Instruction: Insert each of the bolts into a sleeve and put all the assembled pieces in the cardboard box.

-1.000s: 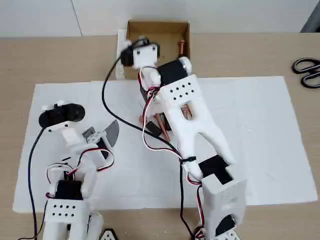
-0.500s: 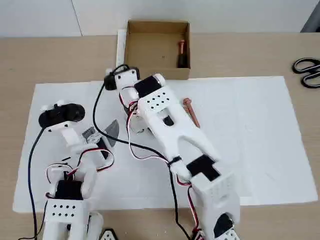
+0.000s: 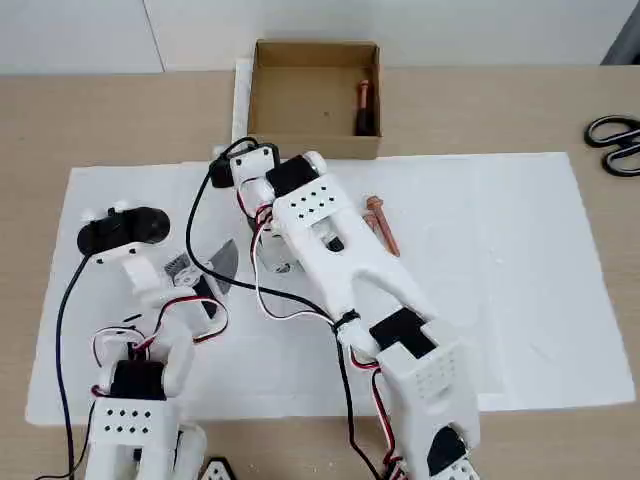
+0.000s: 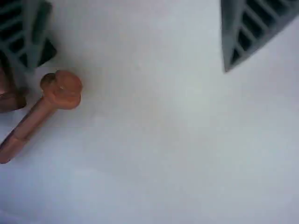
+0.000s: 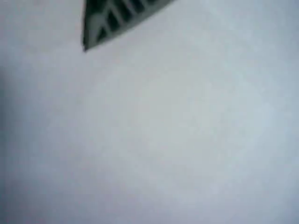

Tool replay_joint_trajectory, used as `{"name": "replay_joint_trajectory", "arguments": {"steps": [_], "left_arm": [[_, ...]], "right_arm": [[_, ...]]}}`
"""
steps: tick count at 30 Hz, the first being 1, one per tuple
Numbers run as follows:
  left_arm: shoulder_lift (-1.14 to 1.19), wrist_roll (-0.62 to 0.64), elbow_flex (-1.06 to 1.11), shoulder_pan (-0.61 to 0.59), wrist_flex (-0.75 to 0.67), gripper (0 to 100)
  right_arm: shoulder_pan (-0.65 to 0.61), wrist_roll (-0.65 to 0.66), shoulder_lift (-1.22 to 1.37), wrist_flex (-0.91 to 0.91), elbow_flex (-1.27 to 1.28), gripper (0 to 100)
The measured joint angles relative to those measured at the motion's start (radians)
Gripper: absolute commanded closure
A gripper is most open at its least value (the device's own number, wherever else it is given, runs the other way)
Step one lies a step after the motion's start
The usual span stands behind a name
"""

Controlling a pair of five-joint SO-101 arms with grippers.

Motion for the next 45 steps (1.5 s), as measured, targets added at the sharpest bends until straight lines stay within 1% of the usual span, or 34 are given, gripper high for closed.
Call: {"name": "replay_joint_trajectory", "arguments": {"steps": [5,8,12,27,45], "left_arm": [[0.000,0.000,0.000,0.000,0.000,76],[0.000,0.000,0.000,0.000,0.000,76],[0.000,0.000,0.000,0.000,0.000,76],[0.000,0.000,0.009,0.000,-0.003,76],[0.000,0.000,0.009,0.000,-0.003,76]], "right_arm": [[0.000,0.005,0.064,0.000,-0.002,81.1],[0.003,0.054,0.092,0.000,-0.003,80.9],[0.008,0.074,0.101,-0.006,-0.003,80.9],[0.023,0.078,0.115,-0.084,-0.003,81.1],[0.023,0.080,0.193,-0.089,-0.017,81.2]]}}
